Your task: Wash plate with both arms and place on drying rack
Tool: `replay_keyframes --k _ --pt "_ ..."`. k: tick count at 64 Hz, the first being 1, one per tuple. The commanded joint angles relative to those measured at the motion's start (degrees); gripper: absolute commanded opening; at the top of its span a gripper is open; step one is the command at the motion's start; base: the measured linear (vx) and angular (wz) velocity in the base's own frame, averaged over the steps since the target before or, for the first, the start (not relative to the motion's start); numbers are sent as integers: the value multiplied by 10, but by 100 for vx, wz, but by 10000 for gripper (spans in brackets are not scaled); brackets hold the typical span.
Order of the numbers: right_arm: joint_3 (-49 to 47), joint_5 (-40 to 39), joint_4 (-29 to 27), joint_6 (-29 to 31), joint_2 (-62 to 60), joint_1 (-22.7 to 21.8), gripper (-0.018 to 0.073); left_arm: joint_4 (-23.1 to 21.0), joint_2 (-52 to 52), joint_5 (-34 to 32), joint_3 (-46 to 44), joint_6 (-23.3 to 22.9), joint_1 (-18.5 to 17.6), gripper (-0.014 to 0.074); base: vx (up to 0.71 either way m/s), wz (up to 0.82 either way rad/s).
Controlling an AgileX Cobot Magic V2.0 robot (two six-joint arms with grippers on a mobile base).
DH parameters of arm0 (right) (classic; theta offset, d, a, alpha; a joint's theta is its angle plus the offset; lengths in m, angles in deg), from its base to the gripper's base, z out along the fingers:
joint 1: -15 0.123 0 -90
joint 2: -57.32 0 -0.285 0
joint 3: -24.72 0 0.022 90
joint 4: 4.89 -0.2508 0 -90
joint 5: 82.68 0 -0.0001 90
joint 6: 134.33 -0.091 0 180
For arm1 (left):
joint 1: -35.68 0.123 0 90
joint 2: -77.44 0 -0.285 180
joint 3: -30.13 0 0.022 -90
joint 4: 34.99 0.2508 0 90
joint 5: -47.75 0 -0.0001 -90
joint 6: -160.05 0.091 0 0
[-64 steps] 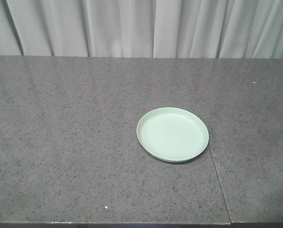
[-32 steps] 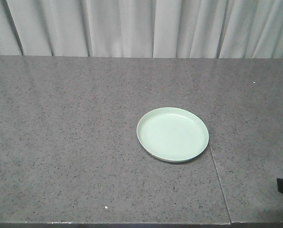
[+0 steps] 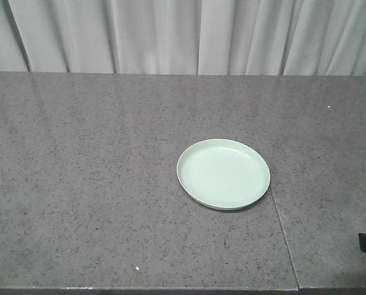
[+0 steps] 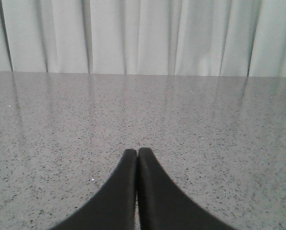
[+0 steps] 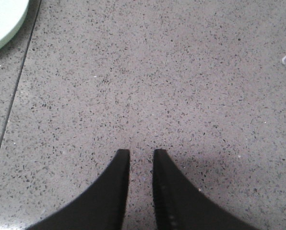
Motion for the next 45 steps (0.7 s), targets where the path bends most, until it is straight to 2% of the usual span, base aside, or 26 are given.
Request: replay_keyframes --k 1,15,25,30,37,45 --pt "-22 -21 8 0 -2 -4 242 -4 9 -40 9 -3 0 -6 0 0" --pt "-22 -19 7 0 -2 -4 408 -4 9 -40 9 -3 0 -6 0 0" --pt "-22 -19 6 5 -2 -3 423 -4 9 -40 9 -3 0 -6 0 0" --pt "-23 -20 -3 31 -2 -2 420 -4 9 -40 9 -3 0 -6 0 0" --pt "-32 -24 -51 96 -1 -2 420 -4 9 -40 9 -3 0 -6 0 0" --pt "-48 -34 -143 176 3 -2 420 -4 9 -40 9 -3 0 -6 0 0"
